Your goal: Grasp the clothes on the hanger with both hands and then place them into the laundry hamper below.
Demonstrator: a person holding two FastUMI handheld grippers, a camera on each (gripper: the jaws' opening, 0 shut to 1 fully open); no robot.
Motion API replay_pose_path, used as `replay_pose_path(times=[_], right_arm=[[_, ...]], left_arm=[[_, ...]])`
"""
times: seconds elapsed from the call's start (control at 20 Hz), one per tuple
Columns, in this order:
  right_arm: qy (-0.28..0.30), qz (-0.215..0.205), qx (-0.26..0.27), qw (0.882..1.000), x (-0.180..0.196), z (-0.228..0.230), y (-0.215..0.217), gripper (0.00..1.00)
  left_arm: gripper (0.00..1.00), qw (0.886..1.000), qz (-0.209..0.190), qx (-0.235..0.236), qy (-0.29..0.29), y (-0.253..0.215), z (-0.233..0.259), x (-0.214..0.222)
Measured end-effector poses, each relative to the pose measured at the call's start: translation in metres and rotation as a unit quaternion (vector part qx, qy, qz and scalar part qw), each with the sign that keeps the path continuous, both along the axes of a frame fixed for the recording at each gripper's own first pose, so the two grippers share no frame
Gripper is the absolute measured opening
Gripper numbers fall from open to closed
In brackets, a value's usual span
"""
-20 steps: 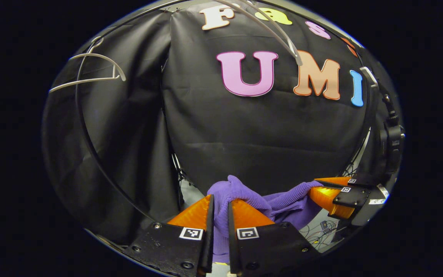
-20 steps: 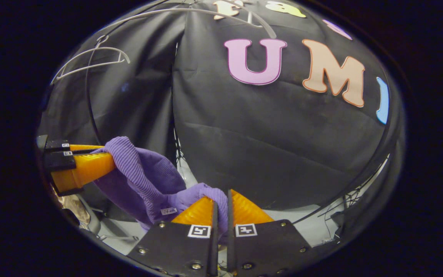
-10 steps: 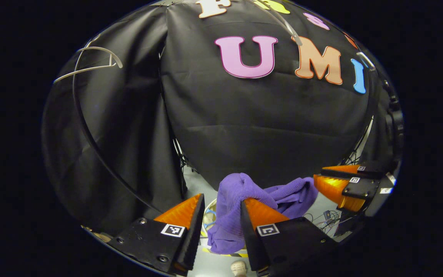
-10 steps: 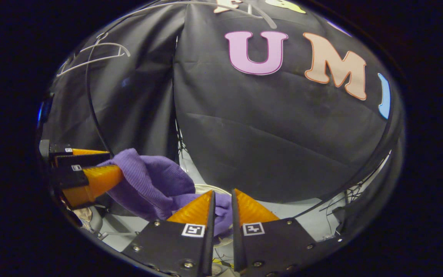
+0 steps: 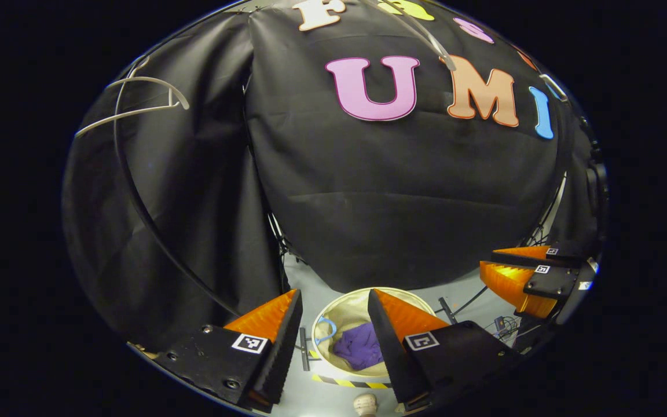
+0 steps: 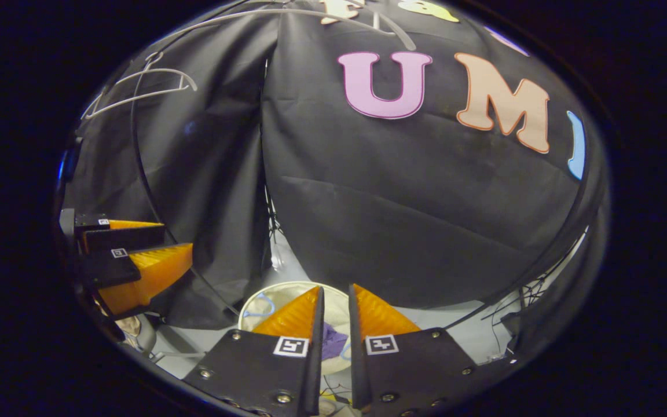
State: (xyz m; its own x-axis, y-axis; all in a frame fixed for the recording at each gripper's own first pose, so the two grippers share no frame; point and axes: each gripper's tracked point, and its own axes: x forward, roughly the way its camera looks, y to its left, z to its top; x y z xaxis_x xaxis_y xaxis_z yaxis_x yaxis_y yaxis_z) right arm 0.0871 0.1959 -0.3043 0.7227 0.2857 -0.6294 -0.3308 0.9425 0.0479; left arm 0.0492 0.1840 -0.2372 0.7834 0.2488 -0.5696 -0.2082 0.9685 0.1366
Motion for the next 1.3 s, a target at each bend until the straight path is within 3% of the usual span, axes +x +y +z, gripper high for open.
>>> replay_pose_path(times=[0.25, 0.55, 0.65, 0.7, 0.9, 1.05, 1.15, 1.3], right_arm=[[-0.064, -0.028, 0.018, 0.997, 0.02, 0.054, -0.013, 0.22], [-0.157, -0.06, 0.037, 0.985, 0.036, 0.145, -0.038, 0.21], [-0.185, -0.068, 0.042, 0.979, 0.037, 0.176, -0.046, 0.25], [-0.2, -0.072, 0.046, 0.976, 0.034, 0.191, -0.048, 0.17], [-0.249, -0.086, 0.061, 0.963, 0.028, 0.246, -0.062, 0.28], [-0.279, -0.095, 0.073, 0.953, 0.019, 0.281, -0.071, 0.29], [-0.299, -0.099, 0.075, 0.946, 0.015, 0.302, -0.077, 0.28], [-0.323, -0.101, 0.083, 0.937, 0.004, 0.327, -0.081, 0.58]], left_arm=[[0.68, 0.999, -0.02, -0.004, -0.05, -0.018, 0.044, 0.019], [0.71, 0.988, -0.042, -0.01, -0.146, -0.041, 0.128, 0.046], [0.74, 0.982, -0.048, -0.013, -0.18, -0.049, 0.158, 0.049], [0.74, 0.979, -0.055, -0.016, -0.198, -0.054, 0.174, 0.051], [0.73, 0.963, -0.074, -0.009, -0.258, -0.071, 0.231, 0.046], [0.72, 0.948, -0.088, -0.011, -0.305, -0.085, 0.272, 0.038], [0.79, 0.942, -0.096, -0.02, -0.322, -0.096, 0.29, 0.034], [0.92, 0.936, -0.1, -0.019, -0.337, -0.1, 0.307, 0.026]])
